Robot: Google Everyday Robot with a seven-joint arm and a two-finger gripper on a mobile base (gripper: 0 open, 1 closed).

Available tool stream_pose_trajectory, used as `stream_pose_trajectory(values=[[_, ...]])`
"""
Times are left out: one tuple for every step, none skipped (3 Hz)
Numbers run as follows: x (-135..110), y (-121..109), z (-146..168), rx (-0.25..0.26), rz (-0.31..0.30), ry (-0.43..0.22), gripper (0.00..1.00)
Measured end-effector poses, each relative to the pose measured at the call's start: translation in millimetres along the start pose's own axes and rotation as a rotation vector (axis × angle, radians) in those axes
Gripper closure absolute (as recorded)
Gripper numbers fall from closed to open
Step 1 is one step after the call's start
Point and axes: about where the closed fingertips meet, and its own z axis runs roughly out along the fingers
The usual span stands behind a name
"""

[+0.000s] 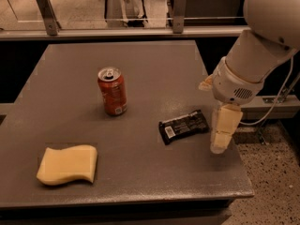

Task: Move rxbar chocolate near sponge

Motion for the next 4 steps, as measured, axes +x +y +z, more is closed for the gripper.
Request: stream_pose_trajectory(values=[[-8.5,5.1,20.4,0.019,-0.046,-0.041,0.0],[-15.2,3.9,42.7,0.027,-0.076,-0.036,0.0],[-15.0,0.2,59.7,-0.007,-0.076,-0.044,0.18],[-15.4,0.3,59.3,-0.009,-0.076,-0.044,0.41]])
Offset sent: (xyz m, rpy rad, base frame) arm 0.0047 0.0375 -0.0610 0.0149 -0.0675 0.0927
